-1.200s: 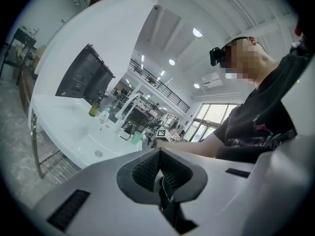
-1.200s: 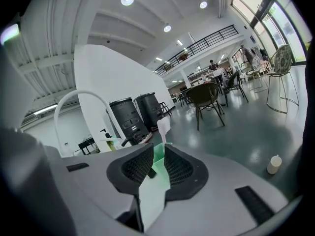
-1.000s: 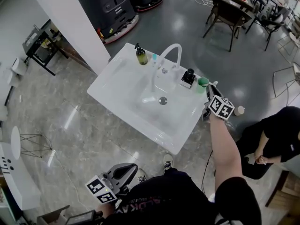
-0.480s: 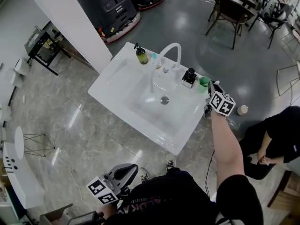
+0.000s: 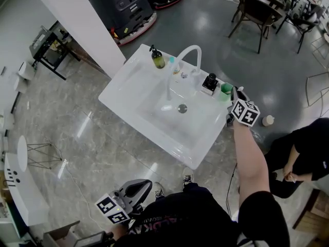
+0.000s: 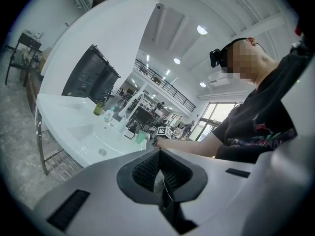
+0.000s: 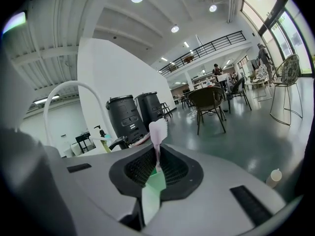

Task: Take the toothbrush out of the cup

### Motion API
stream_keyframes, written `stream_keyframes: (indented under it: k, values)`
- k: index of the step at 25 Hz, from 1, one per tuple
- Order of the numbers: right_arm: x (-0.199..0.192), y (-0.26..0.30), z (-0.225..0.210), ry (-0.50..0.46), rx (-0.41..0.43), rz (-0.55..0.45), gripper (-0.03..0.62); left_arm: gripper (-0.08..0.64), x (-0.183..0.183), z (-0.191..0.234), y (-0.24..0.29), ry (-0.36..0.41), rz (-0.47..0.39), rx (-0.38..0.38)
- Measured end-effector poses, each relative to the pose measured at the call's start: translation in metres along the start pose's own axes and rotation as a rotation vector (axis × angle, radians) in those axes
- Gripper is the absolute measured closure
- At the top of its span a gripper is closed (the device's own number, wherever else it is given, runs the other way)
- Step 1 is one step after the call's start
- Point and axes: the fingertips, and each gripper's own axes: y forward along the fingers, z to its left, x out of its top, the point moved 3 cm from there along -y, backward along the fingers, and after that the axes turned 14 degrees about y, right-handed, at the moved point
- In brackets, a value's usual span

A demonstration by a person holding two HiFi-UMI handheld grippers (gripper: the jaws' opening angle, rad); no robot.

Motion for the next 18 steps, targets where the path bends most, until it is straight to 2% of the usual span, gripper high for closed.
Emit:
stream_keyframes:
  k: [7, 18]
  values:
    - [0.009, -0.002, 0.010, -0.032, 0.022, -0.017, 0.565, 0.552, -0.002, -0.003, -0.006, -0.001, -0.003, 0.004]
    - [0.032, -0.015, 0.038, -0.136, 0.041, -0.038, 0.565, 0.552, -0.004, -0.003, -0.022, 0.004, -0.030, 0.001]
